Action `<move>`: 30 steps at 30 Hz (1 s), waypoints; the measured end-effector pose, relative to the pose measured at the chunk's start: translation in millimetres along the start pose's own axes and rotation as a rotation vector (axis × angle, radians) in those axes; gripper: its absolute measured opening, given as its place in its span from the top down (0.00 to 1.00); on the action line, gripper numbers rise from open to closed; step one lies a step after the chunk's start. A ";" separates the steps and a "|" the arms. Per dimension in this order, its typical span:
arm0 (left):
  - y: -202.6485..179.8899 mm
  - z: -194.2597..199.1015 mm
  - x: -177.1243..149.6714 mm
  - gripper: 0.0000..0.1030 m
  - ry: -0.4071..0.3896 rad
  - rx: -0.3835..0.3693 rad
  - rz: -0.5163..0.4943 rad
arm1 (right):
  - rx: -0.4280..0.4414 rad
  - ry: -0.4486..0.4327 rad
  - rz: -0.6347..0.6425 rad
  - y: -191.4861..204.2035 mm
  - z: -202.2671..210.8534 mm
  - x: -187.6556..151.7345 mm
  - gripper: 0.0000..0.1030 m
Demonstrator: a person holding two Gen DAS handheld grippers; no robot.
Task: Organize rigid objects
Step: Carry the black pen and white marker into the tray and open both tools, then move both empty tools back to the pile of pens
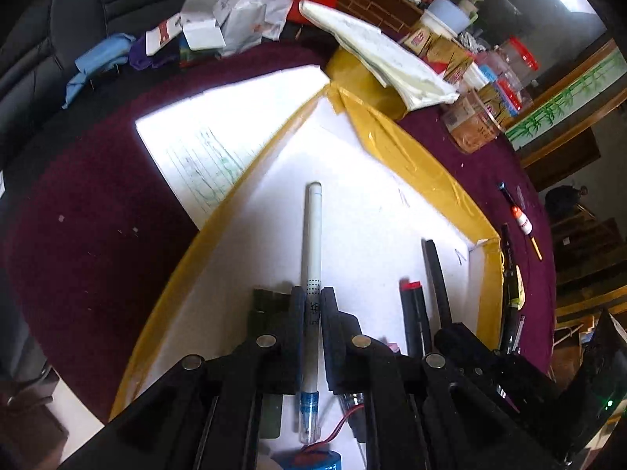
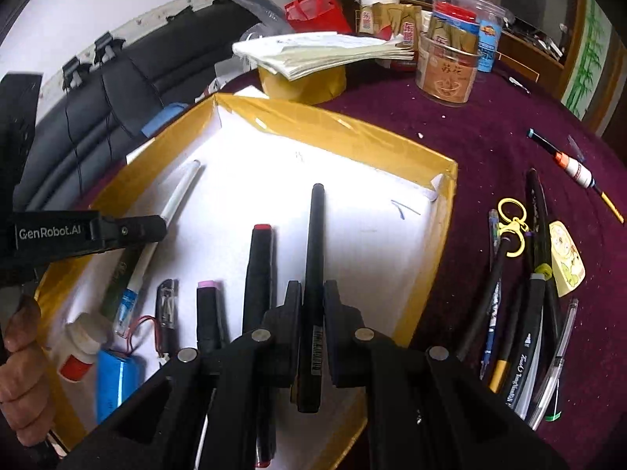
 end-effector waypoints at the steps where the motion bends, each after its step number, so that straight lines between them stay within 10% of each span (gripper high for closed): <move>1: -0.4 0.3 0.4 0.92 -0.009 0.000 -0.007 | -0.010 -0.008 0.008 0.8 -0.1 0.7 0.90; 6: -13.2 16.3 -0.3 0.41 -0.064 -0.089 -0.015 | -0.001 -0.019 0.037 2.7 4.1 0.4 0.81; 16: -93.8 88.9 -47.8 0.40 -0.280 -0.137 -0.189 | 0.218 -0.127 -0.125 -40.3 92.4 -28.5 0.67; 30: -188.6 68.7 -125.9 0.40 -0.151 -0.174 -0.351 | 0.079 -0.085 -0.357 -201.2 98.4 -66.0 0.67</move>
Point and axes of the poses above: each gripper's, at about its wrist camera, not at the fingertips, and z roughly against the way its jaws point, y to its left, x to its top, the point moved 8 cm from there along -z, roughly the way its jaws point, and after that the axes turned 12 degrees about -z, right-handed, at the moved point
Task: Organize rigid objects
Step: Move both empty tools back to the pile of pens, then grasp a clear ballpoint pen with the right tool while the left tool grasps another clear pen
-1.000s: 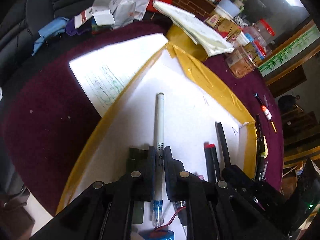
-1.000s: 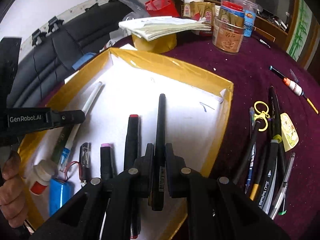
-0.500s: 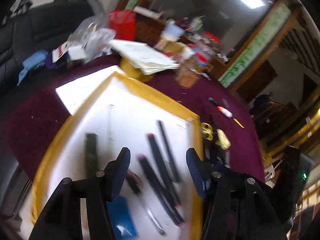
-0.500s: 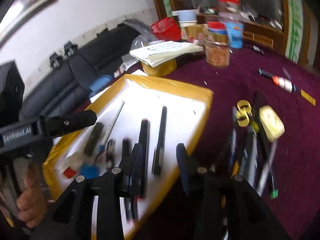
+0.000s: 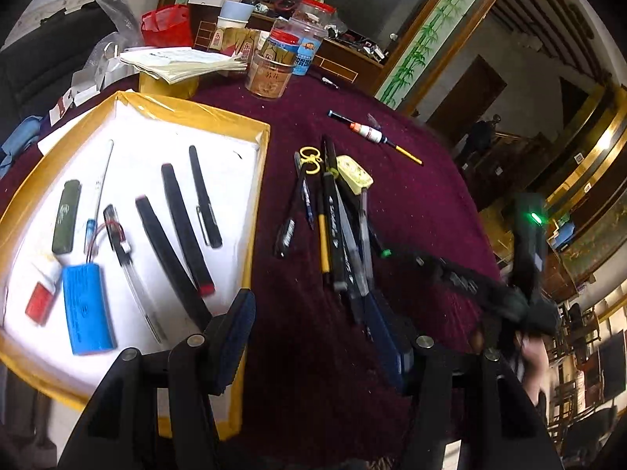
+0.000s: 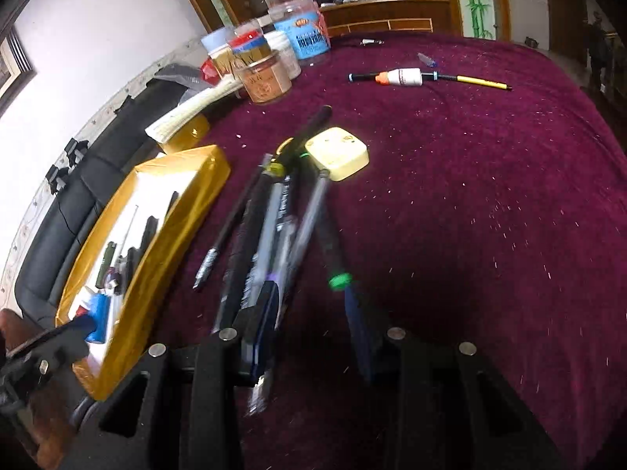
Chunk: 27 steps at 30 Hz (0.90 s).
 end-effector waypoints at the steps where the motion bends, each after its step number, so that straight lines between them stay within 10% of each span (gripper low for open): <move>1: -1.7 1.3 -2.2 0.40 0.000 0.009 -0.002 | -0.016 0.014 -0.003 -2.6 -4.6 2.1 0.67; 27: -48.2 -17.5 -8.7 0.40 0.069 -0.012 -0.082 | 0.108 0.075 -0.087 -19.0 3.8 -27.1 0.92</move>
Point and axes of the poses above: each gripper's, at about its wrist camera, not at the fingertips, and z roughly against the way its jaws point, y to its left, x to its top, the point moved 8 cm from there along -z, roughly the way its jaws point, and after that the axes turned 12 degrees about -z, right-handed, at the moved point
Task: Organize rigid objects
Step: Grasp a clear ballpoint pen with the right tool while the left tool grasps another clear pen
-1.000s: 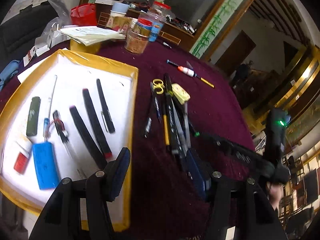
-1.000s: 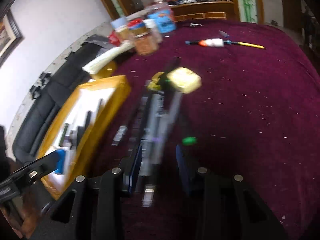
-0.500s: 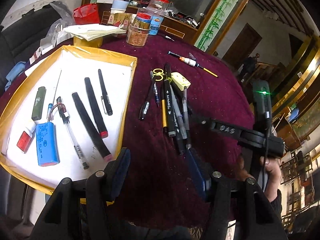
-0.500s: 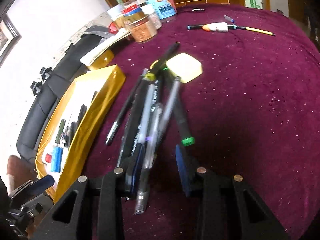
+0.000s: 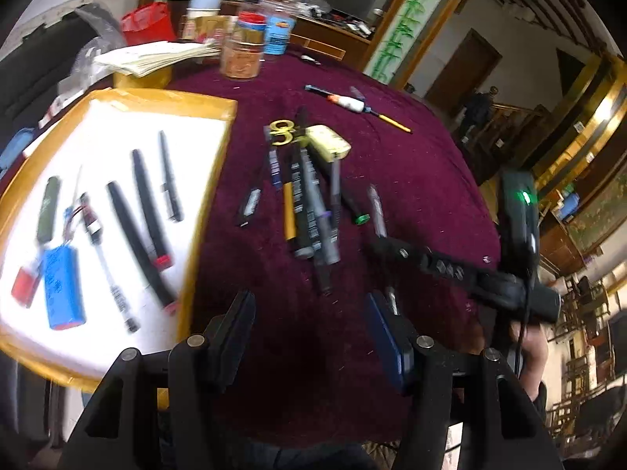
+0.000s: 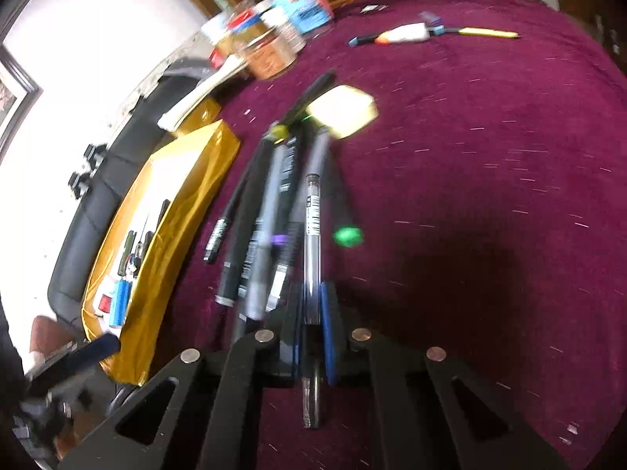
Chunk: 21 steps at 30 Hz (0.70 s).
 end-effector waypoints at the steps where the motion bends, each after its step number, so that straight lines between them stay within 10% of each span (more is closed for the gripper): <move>1: -3.7 -3.5 4.9 0.40 0.004 -0.008 -0.010 | -0.029 -0.030 -0.010 -12.8 11.0 0.2 0.92; 13: -18.7 -97.4 78.5 0.41 0.112 0.016 -0.107 | -0.268 -0.204 -0.015 -74.6 45.9 -7.2 0.92; 21: -13.7 -150.0 86.1 0.68 0.234 -0.001 -0.081 | -0.234 -0.178 -0.001 -72.3 41.1 -7.0 0.92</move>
Point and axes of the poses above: each gripper's, at about its wrist camera, not at the fingertips, and z roughly against the way its jaws point, y to its left, x to its top, the point moved 8 cm from there along -z, roughly the way its jaws point, and after that the axes turned 12 degrees about -z, right-handed, at the moved point
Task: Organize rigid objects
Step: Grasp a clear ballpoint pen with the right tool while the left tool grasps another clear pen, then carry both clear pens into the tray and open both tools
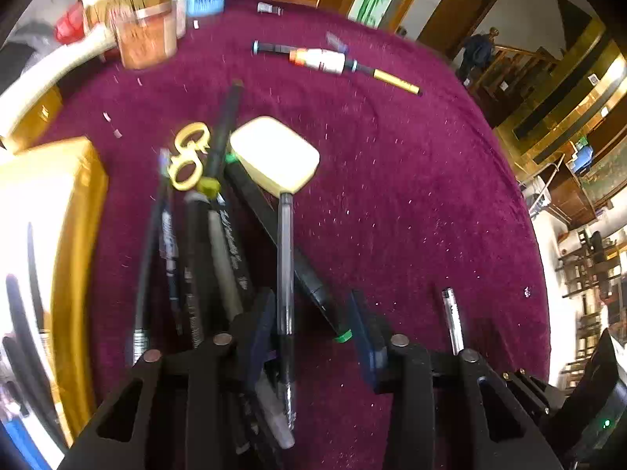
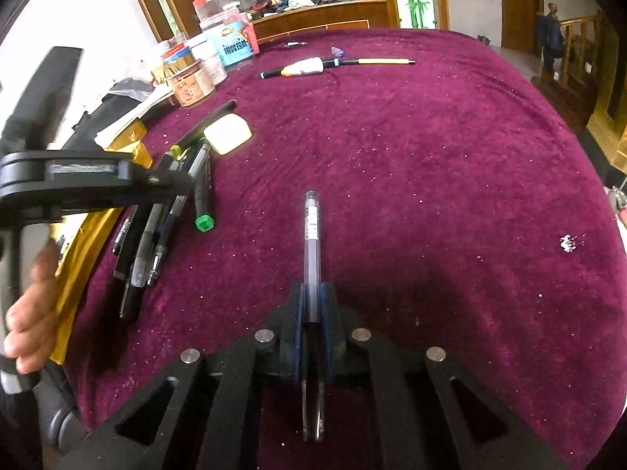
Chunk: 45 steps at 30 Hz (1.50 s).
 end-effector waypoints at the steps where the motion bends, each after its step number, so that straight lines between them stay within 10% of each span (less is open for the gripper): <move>1: 0.8 -2.2 -0.8 0.69 0.008 0.001 0.003 | 0.005 0.003 -0.006 -0.8 -0.3 0.4 0.92; 8: 1.1 -2.1 -2.1 0.93 0.009 -0.072 0.034 | 0.012 0.017 -0.006 -0.1 -1.8 -1.1 0.92; 25: -7.5 118.7 -90.4 0.93 -0.145 -0.225 0.138 | -0.045 -0.005 0.026 11.1 0.5 -3.7 0.92; 35: 107.3 215.6 -121.7 0.93 -0.353 -0.068 0.376 | 0.405 0.070 0.156 183.4 46.5 -13.9 0.92; 45: 194.7 208.8 -104.0 0.93 -0.399 -0.028 0.516 | 0.476 0.202 0.204 288.4 -3.8 -12.3 0.92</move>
Point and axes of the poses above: each gripper's, at about its wrist camera, not at the fingertips, and z roughly against the way its jaws point, y to its left, x to its top, the point moved 8 cm from there along -z, roughly the way its jaws point, and after that the axes turned 12 degrees about -z, right-handed, at the moved point
